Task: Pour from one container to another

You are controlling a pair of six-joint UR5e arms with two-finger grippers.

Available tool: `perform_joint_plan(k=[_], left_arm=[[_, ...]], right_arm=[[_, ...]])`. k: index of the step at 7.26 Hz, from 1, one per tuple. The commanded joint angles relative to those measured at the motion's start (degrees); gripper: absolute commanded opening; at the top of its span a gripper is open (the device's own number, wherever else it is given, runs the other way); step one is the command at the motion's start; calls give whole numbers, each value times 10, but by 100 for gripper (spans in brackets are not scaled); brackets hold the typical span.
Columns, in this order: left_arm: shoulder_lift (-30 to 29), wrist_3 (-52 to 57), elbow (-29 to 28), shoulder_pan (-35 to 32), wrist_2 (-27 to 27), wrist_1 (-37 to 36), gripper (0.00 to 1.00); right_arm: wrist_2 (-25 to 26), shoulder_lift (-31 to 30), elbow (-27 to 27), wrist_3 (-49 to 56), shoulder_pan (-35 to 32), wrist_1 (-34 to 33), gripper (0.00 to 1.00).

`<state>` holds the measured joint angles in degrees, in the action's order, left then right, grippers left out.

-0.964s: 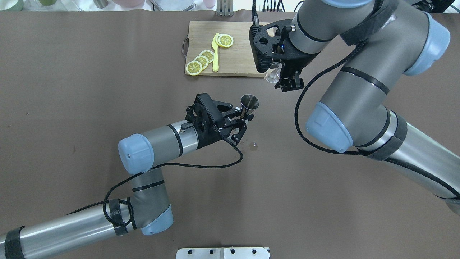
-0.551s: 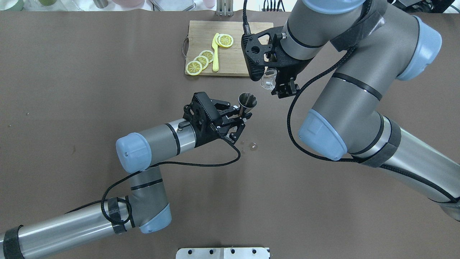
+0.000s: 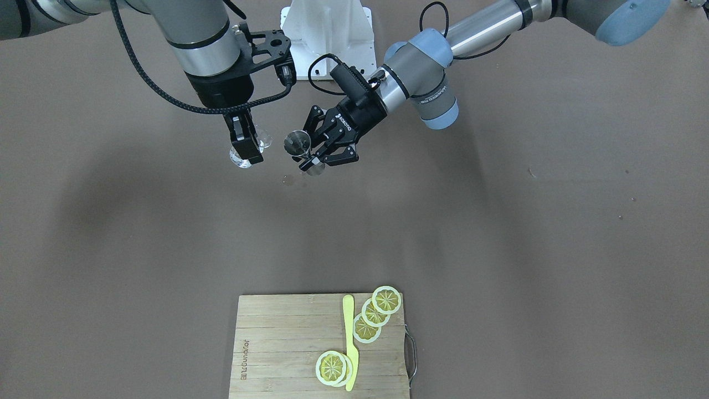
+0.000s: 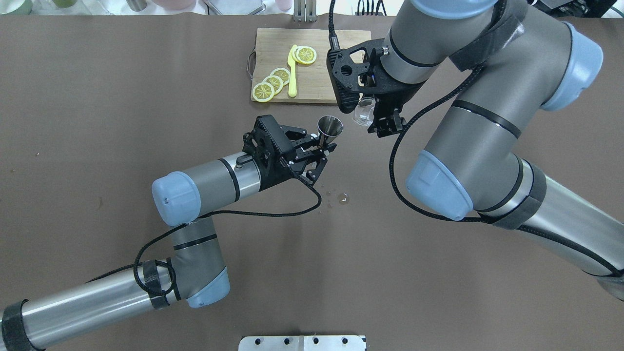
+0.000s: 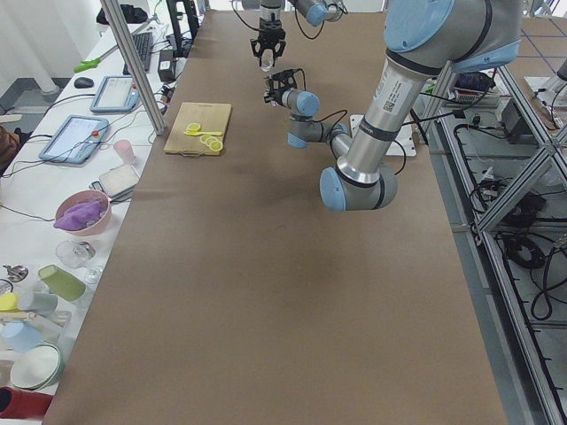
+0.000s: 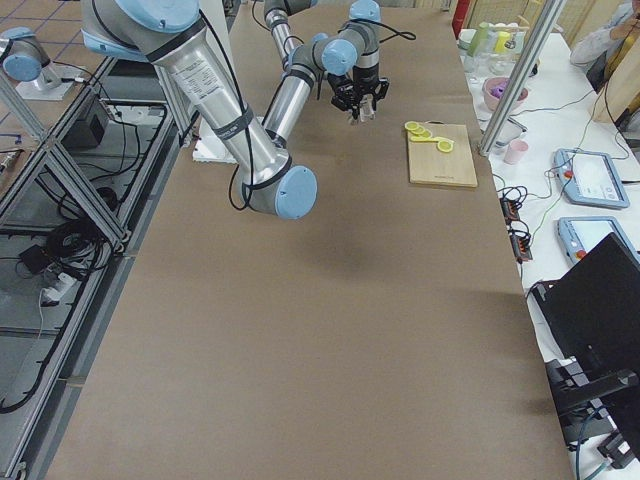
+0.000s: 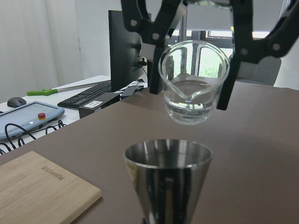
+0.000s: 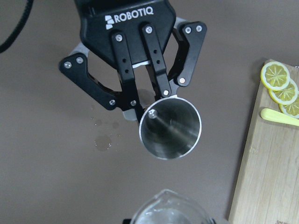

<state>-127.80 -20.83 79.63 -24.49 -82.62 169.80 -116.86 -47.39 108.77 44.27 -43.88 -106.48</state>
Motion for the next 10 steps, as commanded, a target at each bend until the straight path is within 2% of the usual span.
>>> perform_joint_plan(k=[1,10], left_arm=[[0,0,0,0,0,0,0],[0,1,-1,1,0,1,0]], right_arm=[[-2,0,1,-1,2,-3,0],[15,41,-17,-1,22,-32,0]])
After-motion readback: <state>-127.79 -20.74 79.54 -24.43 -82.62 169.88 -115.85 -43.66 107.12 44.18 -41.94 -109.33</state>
